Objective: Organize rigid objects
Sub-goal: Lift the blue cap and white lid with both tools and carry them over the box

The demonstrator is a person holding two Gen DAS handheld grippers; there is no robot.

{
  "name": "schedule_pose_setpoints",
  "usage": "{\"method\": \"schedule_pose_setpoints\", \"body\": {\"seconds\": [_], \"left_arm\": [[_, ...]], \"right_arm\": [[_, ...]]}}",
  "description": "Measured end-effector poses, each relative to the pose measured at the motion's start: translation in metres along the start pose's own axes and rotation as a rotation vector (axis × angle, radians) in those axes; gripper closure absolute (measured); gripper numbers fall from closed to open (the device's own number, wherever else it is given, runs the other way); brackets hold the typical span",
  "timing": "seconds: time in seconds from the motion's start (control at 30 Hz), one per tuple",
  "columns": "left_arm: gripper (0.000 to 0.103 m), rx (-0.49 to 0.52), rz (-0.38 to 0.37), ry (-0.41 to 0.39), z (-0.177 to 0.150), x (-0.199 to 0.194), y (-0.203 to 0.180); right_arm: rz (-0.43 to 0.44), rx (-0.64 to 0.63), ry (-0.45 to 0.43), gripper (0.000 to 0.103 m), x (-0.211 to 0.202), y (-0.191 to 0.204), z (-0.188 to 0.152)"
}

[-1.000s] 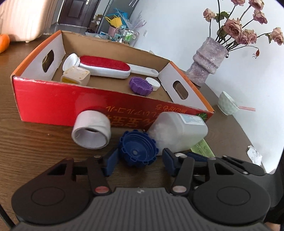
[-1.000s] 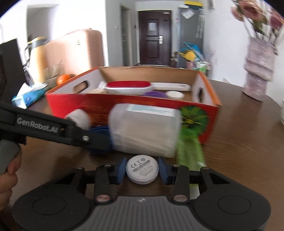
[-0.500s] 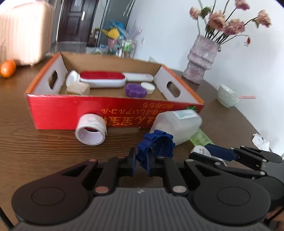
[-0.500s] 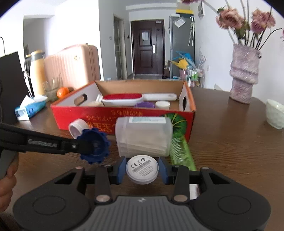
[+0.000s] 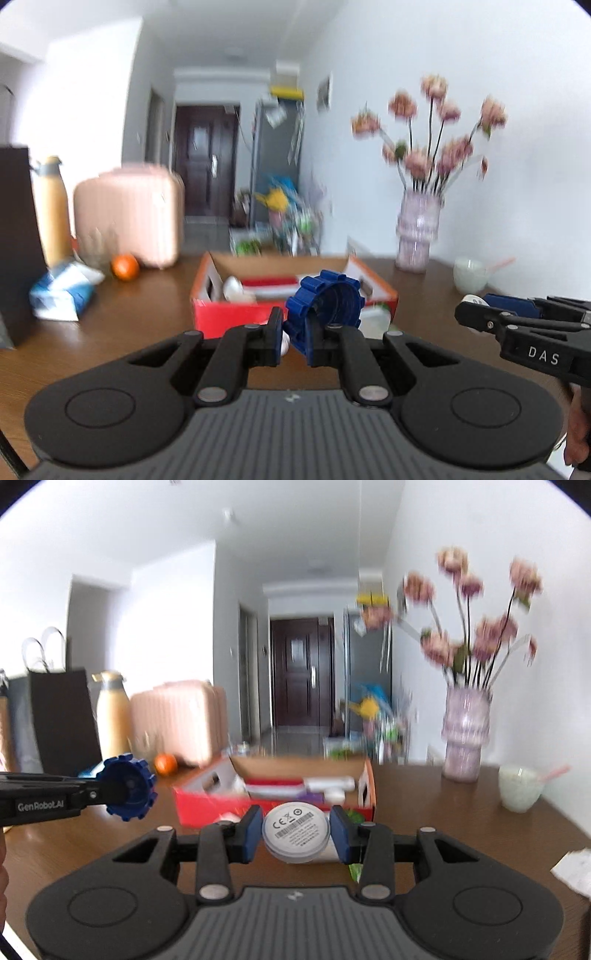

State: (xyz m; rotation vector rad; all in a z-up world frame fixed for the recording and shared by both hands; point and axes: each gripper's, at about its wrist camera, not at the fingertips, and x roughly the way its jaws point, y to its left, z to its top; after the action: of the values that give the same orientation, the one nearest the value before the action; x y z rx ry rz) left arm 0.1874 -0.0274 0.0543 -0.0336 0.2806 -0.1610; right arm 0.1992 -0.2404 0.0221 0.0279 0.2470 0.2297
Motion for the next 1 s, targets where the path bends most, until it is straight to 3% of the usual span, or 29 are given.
{"method": "schedule_pose_setpoints", "body": {"seconds": [0.13,0.37,0.6,0.83,1.0], "left_arm": [[0.091,0.017,0.046,-0.122,0.003,-0.054,-0.006],[0.091,0.024,0.071,-0.227,0.0,-0.124,-0.016],[0.091,0.016,0.096,-0.297,0.002,-0.159,-0.017],[0.091,0.054,0.084,-0.378,0.038,-0.156,-0.014],[0.091,0.03,0.026,-0.415,0.096,-0.141,-0.002]], "right_arm": [[0.004,-0.002,-0.165,0.064,-0.063,0.012,0.006],[0.002,0.018,-0.258,0.064,-0.115,0.02,0.002],[-0.002,-0.003,-0.37,0.064,-0.167,0.027,0.002],[-0.001,-0.054,-0.447,0.064,-0.163,0.031,0.032],[0.025,-0.092,-0.519,0.064,-0.14,0.027,0.087]]}}
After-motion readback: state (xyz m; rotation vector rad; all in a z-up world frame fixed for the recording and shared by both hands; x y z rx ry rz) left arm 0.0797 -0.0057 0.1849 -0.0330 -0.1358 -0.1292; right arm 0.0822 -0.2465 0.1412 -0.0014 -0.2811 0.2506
